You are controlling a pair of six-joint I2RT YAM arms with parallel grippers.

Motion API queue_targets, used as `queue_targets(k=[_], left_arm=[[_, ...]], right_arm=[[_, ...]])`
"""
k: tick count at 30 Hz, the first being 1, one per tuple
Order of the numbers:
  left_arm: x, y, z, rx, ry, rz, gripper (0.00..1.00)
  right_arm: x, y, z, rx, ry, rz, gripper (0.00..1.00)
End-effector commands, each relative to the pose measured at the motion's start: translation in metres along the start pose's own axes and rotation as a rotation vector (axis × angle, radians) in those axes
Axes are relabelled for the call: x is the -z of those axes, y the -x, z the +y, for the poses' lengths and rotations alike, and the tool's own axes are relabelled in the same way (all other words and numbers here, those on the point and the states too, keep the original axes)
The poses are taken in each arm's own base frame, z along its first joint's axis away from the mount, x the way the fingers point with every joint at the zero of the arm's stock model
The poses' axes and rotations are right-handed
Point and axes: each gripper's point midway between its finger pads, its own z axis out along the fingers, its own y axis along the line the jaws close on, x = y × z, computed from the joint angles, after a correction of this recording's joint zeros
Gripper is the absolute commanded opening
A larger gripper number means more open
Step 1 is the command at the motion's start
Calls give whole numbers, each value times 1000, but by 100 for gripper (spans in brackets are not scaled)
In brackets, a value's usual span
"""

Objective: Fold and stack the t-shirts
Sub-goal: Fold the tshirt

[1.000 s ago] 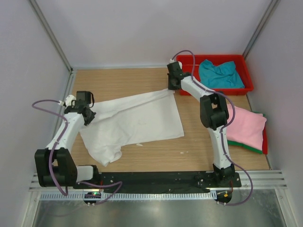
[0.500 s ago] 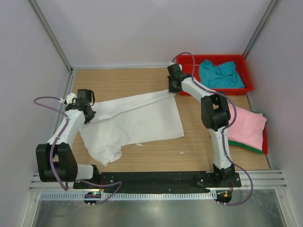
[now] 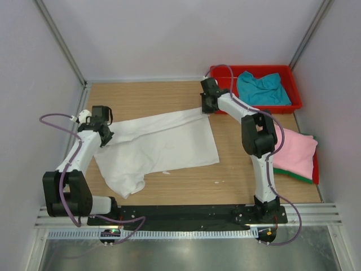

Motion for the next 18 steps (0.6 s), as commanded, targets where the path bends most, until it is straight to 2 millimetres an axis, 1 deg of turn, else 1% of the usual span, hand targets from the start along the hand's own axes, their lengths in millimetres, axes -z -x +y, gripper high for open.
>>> queue_targets(k=[1,6,8,10,15,16,18], left_arm=[[6,30,-9,16,-11,-93,0],[9,45,-12,2,-7,-140,0],[8,46,-12,-6,-4,-140,0],[8,45,-11,-1,-6,-137,0],[9,34,-6,13,-18,-116,0],[9,31,-4,14,-15,-112,0],[11,30,-2,16,-18,-112,0]], right_arm=[[38,25,10,-11,64,-63,1],[42,22,8,-19,58,-63,1],[38,17,7,-14,53,-47,1],[37,11,6,-11,51,-29,1],[38,2,5,-19,54,-7,1],[38,0,6,-20,57,-1,2],[41,-4,6,-29,65,13,11]])
